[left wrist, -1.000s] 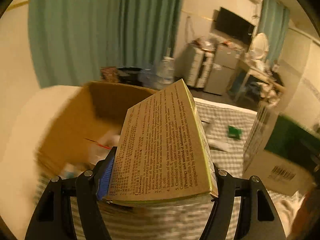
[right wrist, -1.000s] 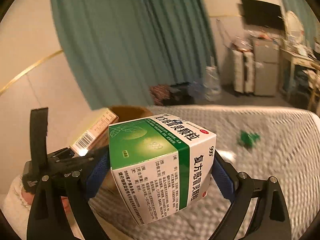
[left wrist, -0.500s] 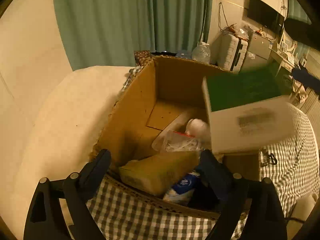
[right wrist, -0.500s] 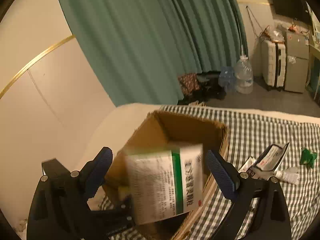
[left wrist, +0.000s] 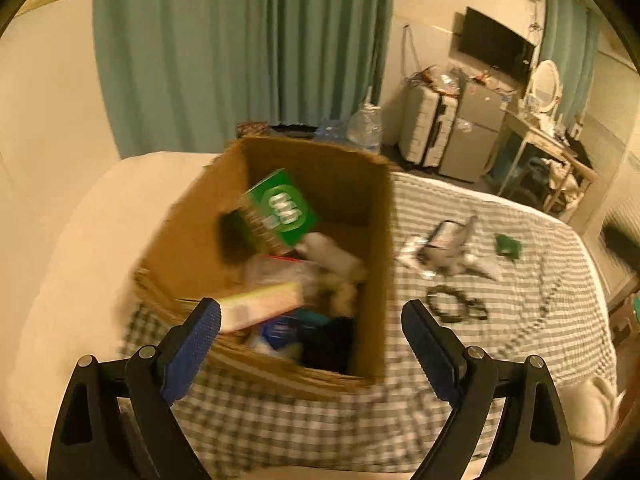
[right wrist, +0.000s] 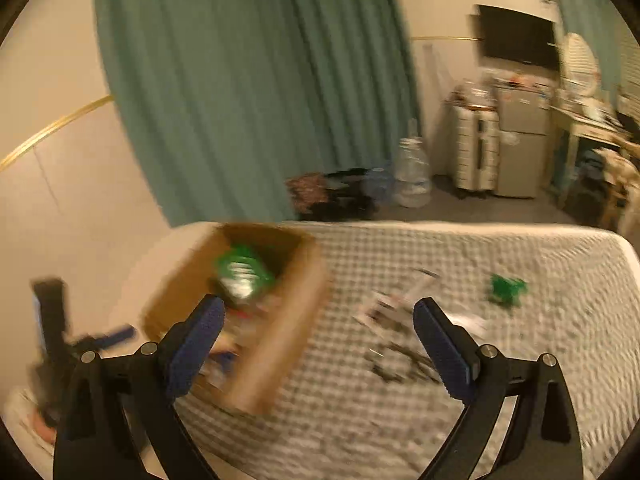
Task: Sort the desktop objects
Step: 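Carry tan box and green medicine box over the cardboard box and open both tools, then grasp the white tissue pack with left tool while right tool grasps green snack bag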
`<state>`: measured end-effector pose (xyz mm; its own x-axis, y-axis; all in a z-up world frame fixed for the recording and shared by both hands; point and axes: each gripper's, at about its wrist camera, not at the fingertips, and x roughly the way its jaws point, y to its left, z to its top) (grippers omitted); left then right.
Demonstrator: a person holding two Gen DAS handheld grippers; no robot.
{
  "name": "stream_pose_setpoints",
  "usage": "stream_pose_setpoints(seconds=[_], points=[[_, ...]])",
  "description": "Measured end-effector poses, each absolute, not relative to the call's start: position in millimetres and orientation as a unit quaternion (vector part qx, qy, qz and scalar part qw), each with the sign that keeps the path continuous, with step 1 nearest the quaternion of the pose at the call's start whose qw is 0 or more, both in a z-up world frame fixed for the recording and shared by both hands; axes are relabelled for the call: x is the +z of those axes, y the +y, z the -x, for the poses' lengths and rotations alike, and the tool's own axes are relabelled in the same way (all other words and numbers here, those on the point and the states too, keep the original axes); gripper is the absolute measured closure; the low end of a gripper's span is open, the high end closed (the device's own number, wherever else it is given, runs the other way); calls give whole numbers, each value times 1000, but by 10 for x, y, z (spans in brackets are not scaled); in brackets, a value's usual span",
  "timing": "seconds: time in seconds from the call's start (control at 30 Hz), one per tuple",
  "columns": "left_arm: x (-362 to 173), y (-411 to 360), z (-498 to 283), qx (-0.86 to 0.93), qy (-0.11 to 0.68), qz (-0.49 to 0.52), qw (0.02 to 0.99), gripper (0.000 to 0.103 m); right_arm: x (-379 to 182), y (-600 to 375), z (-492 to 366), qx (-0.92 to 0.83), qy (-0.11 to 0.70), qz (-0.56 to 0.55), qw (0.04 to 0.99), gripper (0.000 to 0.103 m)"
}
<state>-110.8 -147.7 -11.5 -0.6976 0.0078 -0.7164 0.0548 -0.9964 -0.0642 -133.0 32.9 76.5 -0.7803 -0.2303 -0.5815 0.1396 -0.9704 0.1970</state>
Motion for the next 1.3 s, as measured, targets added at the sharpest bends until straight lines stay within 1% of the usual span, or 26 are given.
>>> stream_pose_setpoints(seconds=[0.07, 0.1, 0.13, 0.2, 0.33, 0.47, 0.63, 0.8, 0.97, 1.17, 1.27, 1.3], points=[[-133, -1144, 1067, -921, 45, -386, 3, 7, 545, 698, 1167, -940, -79, -327, 62, 7], [-151, -988, 1051, -920, 48, -389, -2, 1, 482, 829, 1127, -938, -87, -330, 53, 7], [-196, -772, 1049, -917, 51, -395, -11, 0, 427, 955, 1088, -937, -95, -332, 46, 7], [-273, -493, 1067, -911, 51, -408, -26, 0, 330, 1206, 1005, -936, -111, -332, 28, 7], [-469, 52, 1148, -906, 18, -420, -44, 0, 218, 1579, 935, -940, -112, -323, -1, 7], [-640, 345, 1361, -906, -13, -421, -45, 0, 46, 1805, 1041, -940, -128, -316, -18, 7], [-824, 540, 1691, -909, -63, -410, -37, 0, -185, 1874, 1345, -940, -143, -308, -10, 7], [-1027, 665, 2097, -903, -72, -422, -36, 0, -573, 1948, 2008, -922, -151, -357, -10, 7], [-1236, 756, 2640, -894, -66, -442, -36, 0, -775, 2179, 2449, -914, -171, -367, -28, 7], [-1491, 736, 3252, -892, -26, -452, -7, 0, -931, 2334, 2946, -918, -141, -368, -42, 7], [-1652, 720, 3496, -882, -2, -471, 2, 0, -1059, 2327, 3207, -915, -141, -377, -31, 8], [-1706, 724, 3556, -877, -3, -481, 5, 1, -1093, 2322, 3278, -914, -141, -379, -26, 8]])
